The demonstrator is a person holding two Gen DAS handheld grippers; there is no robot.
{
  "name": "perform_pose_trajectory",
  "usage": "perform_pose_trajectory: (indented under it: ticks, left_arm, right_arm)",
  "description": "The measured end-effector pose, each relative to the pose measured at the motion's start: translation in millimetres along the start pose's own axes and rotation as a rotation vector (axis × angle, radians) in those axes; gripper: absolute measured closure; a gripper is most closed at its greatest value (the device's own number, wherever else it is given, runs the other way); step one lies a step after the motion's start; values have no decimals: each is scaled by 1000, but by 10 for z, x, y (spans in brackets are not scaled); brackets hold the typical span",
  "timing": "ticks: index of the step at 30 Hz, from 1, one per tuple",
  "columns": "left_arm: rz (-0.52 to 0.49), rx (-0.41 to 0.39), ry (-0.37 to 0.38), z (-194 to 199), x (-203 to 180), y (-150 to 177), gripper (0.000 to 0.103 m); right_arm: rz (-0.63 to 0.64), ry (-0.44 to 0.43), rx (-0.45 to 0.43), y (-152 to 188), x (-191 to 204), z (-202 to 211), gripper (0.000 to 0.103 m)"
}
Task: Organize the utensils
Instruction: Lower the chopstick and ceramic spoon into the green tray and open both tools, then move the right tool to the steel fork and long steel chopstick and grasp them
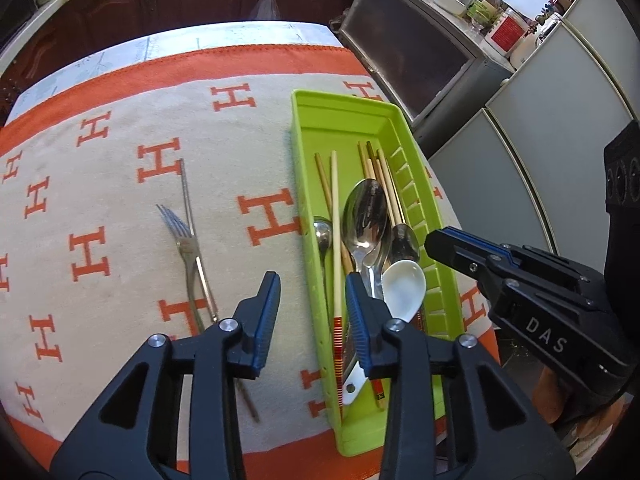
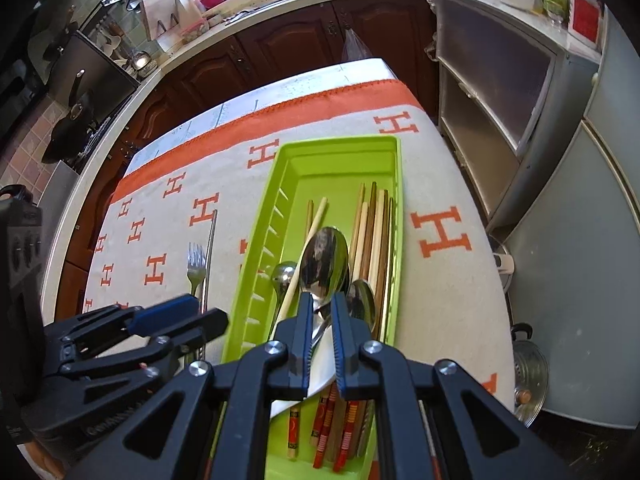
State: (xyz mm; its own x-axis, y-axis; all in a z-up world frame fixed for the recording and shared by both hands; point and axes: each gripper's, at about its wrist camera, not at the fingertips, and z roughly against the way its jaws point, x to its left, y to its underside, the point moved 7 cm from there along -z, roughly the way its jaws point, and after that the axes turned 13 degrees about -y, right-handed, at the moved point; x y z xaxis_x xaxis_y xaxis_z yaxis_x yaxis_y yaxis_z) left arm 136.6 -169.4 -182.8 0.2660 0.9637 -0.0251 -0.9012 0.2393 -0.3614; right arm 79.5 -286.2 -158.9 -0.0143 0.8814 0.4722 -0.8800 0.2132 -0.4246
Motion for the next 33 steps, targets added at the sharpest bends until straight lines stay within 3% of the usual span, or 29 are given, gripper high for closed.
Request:
perform_pose_trajectory:
  ticks: [20, 33]
  left_arm:
    - [8, -91, -114, 468, 386, 236, 72]
    - [63, -114, -146, 628, 784, 363, 71]
  right_arm:
    - [30, -37, 9, 212, 340, 90, 94]
    - [82, -67, 32, 266, 718, 7, 94]
